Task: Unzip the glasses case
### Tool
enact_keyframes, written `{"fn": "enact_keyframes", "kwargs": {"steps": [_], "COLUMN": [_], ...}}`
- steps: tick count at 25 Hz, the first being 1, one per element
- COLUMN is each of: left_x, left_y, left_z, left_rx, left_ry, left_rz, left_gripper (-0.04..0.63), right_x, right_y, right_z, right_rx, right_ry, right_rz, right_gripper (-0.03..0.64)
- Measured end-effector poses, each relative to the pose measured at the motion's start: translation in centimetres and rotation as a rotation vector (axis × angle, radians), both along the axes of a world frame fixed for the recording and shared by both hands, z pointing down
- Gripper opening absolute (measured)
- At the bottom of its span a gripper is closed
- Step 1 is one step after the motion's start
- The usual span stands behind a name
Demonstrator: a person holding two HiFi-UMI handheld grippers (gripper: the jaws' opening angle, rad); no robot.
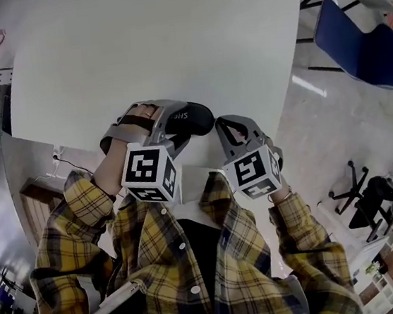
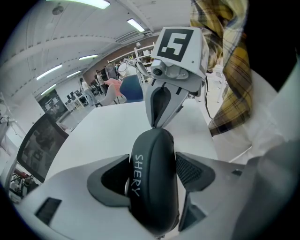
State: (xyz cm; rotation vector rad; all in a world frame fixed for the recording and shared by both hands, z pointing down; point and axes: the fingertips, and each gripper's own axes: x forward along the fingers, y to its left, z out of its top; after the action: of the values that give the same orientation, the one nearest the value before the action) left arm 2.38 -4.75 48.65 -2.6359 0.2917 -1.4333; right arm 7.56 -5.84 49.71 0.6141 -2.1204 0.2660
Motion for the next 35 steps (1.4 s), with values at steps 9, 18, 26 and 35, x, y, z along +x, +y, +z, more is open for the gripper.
{"fn": "enact_keyframes", "kwargs": {"steps": [9, 18, 26, 35], "left_x": [-0.4, -1.0, -3.1, -5.9], "left_y": [-0.1, -1.1, -2.3, -2.2], "left_z": [0.1, -0.7, -3.5, -2.6], "left_rx": [0.029, -0.01, -0.258, -0.72], "left_ry": [0.008, 0.083, 0.245, 0.516], "left_rz": [0.005, -0.112, -0.592, -1.143], "left_gripper": [0.314, 0.314, 0.314, 0.331], "right_x": [-1.9, -1.0, 3.5, -2.5], "right_y": [-2.6, -2.5, 0.3, 5.7], "right_z": [0.9, 0.5, -0.2, 0.4], "right_rx": [0.039, 0.048, 0.057, -0.082], "right_ry": [0.039, 0.026, 0.058, -0.054], "right_rz": [-0.31, -0.278, 0.033, 0.072], "right_gripper": [0.0, -0.002, -0.002, -0.002]}}
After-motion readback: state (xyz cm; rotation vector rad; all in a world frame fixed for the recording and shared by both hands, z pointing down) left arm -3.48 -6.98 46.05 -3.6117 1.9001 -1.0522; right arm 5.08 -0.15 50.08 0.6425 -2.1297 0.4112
